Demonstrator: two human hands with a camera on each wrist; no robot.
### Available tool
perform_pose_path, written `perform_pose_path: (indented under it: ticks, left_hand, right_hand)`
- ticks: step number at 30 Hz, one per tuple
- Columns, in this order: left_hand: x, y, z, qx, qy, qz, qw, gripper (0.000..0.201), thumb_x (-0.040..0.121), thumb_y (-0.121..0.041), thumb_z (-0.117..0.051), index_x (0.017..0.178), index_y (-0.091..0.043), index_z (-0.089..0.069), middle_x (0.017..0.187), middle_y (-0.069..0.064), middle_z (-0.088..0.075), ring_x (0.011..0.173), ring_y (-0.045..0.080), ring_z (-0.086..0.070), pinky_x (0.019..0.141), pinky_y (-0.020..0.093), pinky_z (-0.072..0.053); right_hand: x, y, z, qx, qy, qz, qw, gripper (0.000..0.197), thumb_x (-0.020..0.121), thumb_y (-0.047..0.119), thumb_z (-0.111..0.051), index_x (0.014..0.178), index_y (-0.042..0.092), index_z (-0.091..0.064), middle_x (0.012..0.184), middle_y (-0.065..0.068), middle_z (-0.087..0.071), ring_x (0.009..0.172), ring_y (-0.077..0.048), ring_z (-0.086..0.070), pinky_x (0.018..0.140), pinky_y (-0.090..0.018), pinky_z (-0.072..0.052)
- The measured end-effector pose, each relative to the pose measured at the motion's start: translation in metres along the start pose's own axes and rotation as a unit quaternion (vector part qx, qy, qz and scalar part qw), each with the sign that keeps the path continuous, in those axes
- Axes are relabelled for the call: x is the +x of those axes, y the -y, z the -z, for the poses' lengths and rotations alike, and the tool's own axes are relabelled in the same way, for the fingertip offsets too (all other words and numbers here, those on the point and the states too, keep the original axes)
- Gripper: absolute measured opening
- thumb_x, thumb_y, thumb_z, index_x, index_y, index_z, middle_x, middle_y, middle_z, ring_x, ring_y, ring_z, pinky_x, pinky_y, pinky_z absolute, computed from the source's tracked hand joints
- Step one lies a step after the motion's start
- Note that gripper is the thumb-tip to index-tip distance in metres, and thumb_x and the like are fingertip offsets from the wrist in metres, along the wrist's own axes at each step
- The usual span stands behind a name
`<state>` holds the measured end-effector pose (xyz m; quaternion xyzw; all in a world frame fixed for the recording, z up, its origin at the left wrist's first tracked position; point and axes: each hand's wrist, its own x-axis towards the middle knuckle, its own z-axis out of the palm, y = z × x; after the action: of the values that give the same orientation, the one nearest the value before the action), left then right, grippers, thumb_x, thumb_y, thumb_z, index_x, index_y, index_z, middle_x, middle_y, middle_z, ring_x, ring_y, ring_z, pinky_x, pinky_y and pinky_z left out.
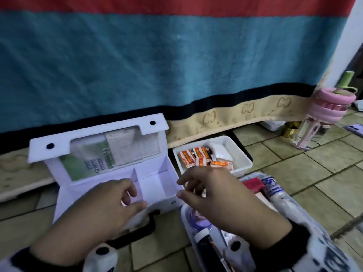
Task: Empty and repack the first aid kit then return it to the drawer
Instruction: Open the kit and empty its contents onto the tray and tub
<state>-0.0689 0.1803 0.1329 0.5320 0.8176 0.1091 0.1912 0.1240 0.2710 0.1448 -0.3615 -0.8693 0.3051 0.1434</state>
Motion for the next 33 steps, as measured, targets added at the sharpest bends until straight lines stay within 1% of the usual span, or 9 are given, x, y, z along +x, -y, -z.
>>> perform_pose_path:
  ticks: [3, 7, 11, 15, 17, 21, 26, 29, 33]
  left_hand:
    - [0.006, 0.029, 0.02, 0.027, -0.049, 0.048, 0.997, 0.027, 0.081, -0.055, -0.061, 0.097, -0.034, -0.053, 0.102, -0.015, -0.058, 0.089, 0.003, -0.056, 0.075, 0.023, -0.045]
    - [0.017, 0.058, 0.044, 0.093, -0.072, 0.082, 0.99, 0.061, 0.085, -0.052, -0.057, 0.136, -0.026, -0.039, 0.137, -0.002, -0.049, 0.121, 0.017, -0.05, 0.094, 0.029, -0.043]
    - [0.016, 0.064, 0.055, 0.052, -0.216, 0.03, 0.975, 0.065, 0.088, -0.029, -0.061, 0.146, -0.02, -0.032, 0.143, 0.004, -0.044, 0.131, 0.023, -0.04, 0.104, 0.034, -0.034]
    - [0.023, 0.069, 0.05, 0.055, -0.248, -0.014, 0.967, 0.056, 0.088, -0.019, -0.06, 0.141, -0.019, -0.041, 0.139, 0.001, -0.047, 0.128, 0.022, -0.042, 0.105, 0.032, -0.032]
    - [0.03, 0.072, 0.048, 0.065, -0.246, -0.018, 0.967, 0.046, 0.089, -0.016, -0.058, 0.134, -0.015, -0.049, 0.13, 0.004, -0.054, 0.123, 0.025, -0.047, 0.103, 0.036, -0.036]
    - [0.037, 0.071, 0.053, 0.042, -0.254, -0.02, 0.966, 0.025, 0.092, -0.01, -0.04, 0.102, -0.018, -0.062, 0.096, -0.001, -0.061, 0.094, 0.023, -0.06, 0.082, 0.036, -0.046]
    - [0.042, 0.066, 0.057, 0.026, -0.304, -0.009, 0.952, 0.015, 0.092, -0.008, -0.047, 0.096, -0.017, -0.058, 0.091, -0.001, -0.06, 0.085, 0.022, -0.055, 0.07, 0.031, -0.036]
    - [0.043, 0.065, 0.058, 0.066, -0.311, -0.001, 0.948, 0.012, 0.089, -0.008, -0.051, 0.088, -0.014, -0.062, 0.09, 0.006, -0.065, 0.082, 0.03, -0.06, 0.071, 0.037, -0.046]
    - [0.045, 0.058, 0.063, 0.124, -0.296, 0.011, 0.947, 0.01, 0.087, -0.016, -0.054, 0.085, -0.017, -0.063, 0.08, 0.006, -0.068, 0.076, 0.03, -0.061, 0.062, 0.033, -0.04]
  right_hand:
    - [0.042, 0.015, -0.009, -0.066, 0.066, 0.042, 0.995, 0.043, 0.088, 0.039, -0.058, 0.129, 0.029, -0.051, 0.118, 0.008, -0.061, 0.103, -0.007, -0.058, 0.081, -0.018, -0.041]
    - [0.09, 0.029, -0.015, -0.147, 0.101, 0.06, 0.982, 0.059, 0.091, 0.034, -0.055, 0.144, 0.021, -0.031, 0.143, -0.003, -0.042, 0.127, -0.018, -0.045, 0.103, -0.026, -0.035]
    - [0.115, 0.04, -0.012, -0.215, -0.023, 0.102, 0.971, 0.051, 0.092, 0.012, -0.048, 0.141, 0.01, -0.032, 0.14, -0.009, -0.041, 0.128, -0.02, -0.041, 0.095, -0.018, -0.025]
    - [0.134, 0.047, -0.017, -0.197, -0.057, 0.151, 0.967, 0.05, 0.087, 0.003, -0.046, 0.135, 0.015, -0.044, 0.133, -0.006, -0.049, 0.125, -0.022, -0.044, 0.101, -0.019, -0.026]
    - [0.14, 0.048, -0.021, -0.198, -0.038, 0.154, 0.967, 0.053, 0.086, 0.002, -0.045, 0.136, 0.02, -0.044, 0.133, -0.001, -0.048, 0.126, -0.022, -0.042, 0.107, -0.029, -0.033]
    - [0.148, 0.049, -0.018, -0.202, -0.047, 0.159, 0.965, 0.044, 0.082, 0.0, -0.045, 0.118, 0.022, -0.059, 0.118, -0.001, -0.057, 0.112, -0.024, -0.05, 0.094, -0.037, -0.043]
    - [0.152, 0.048, -0.019, -0.156, -0.035, 0.139, 0.977, 0.017, 0.089, 0.023, -0.059, 0.103, 0.02, -0.067, 0.113, 0.002, -0.06, 0.104, -0.02, -0.056, 0.088, -0.035, -0.046]
    - [0.151, 0.05, -0.017, -0.17, -0.021, 0.143, 0.975, 0.019, 0.086, 0.031, -0.063, 0.102, 0.021, -0.068, 0.111, 0.004, -0.061, 0.106, -0.016, -0.053, 0.088, -0.03, -0.043]
    - [0.147, 0.057, -0.013, -0.178, 0.001, 0.12, 0.977, 0.033, 0.077, 0.037, -0.072, 0.108, 0.024, -0.065, 0.115, 0.006, -0.061, 0.109, -0.016, -0.054, 0.09, -0.033, -0.046]
